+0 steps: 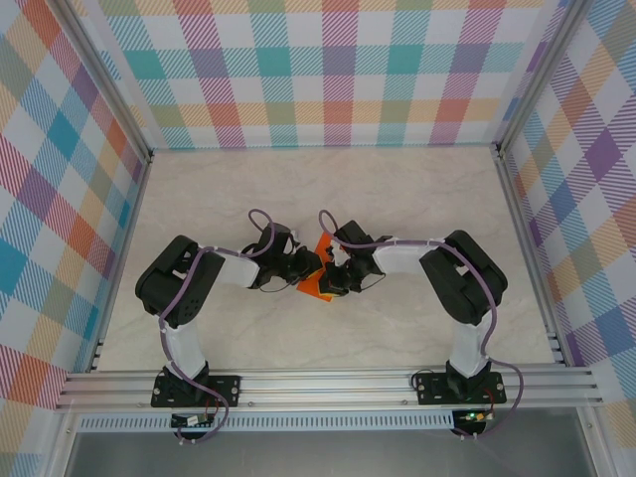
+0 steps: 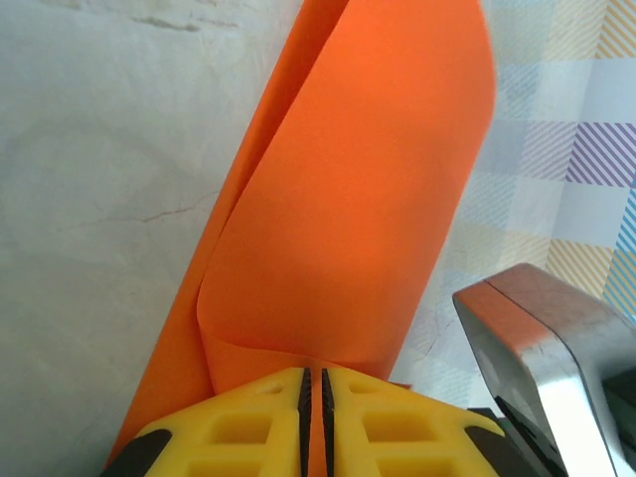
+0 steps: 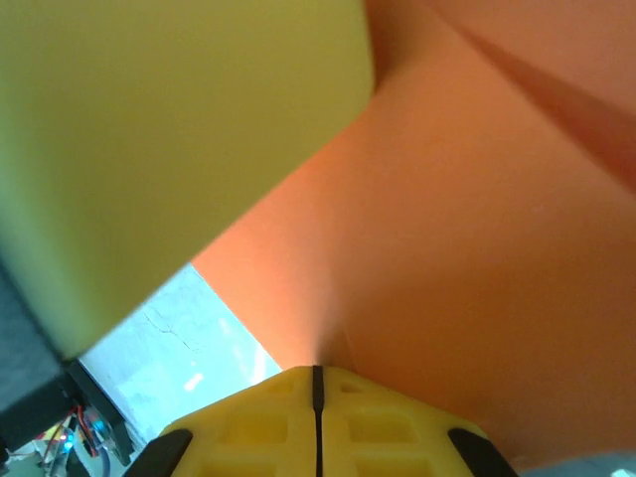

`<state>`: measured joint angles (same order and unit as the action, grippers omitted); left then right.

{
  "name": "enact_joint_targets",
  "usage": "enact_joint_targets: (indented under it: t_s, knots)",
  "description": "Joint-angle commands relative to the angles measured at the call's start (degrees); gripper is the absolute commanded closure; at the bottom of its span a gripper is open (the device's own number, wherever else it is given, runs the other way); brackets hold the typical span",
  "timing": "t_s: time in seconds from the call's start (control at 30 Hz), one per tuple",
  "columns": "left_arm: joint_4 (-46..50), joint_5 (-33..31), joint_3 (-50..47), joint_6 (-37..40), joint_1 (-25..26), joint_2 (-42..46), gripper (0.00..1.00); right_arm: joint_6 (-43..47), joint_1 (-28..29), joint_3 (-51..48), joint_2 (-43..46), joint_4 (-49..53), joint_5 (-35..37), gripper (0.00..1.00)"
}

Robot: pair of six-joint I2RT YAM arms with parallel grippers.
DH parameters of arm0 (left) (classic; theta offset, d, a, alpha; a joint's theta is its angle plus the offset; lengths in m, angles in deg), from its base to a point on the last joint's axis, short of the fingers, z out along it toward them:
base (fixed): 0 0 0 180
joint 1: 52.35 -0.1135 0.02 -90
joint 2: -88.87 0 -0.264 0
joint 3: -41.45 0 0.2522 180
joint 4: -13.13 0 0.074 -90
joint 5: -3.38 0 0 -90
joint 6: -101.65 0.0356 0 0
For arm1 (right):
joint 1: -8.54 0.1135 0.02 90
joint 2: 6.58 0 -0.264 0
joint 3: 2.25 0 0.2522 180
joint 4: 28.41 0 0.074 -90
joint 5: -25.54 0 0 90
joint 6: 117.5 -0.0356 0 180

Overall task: Fold a paper plane with a square sheet of paper (pick it up from the middle)
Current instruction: Fold the triangle a second time at the center of the table.

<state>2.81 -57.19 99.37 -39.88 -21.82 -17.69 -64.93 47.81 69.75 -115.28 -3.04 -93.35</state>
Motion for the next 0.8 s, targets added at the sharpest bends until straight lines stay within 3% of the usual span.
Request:
enact_joint_targets:
  t_s: [0.0, 0.33, 0.77]
  knots:
    - [4.63, -3.25, -1.54, 1.8, 1.04, -2.32, 0.86, -2.61, -0.75, -2.31, -2.22, -1.5, -0.8, 0.94]
    - [5.1, -3.59, -1.69, 2.13, 1.03, -1.81, 0.86, -1.34, -1.37, -2.97, 5.89, 0.16, -2.38, 0.89]
    - [5.35, -3.48, -1.44, 2.13, 1.03, -1.63, 0.86, -0.56, -1.32, -5.71, -0.46, 0.38, -1.31, 0.91]
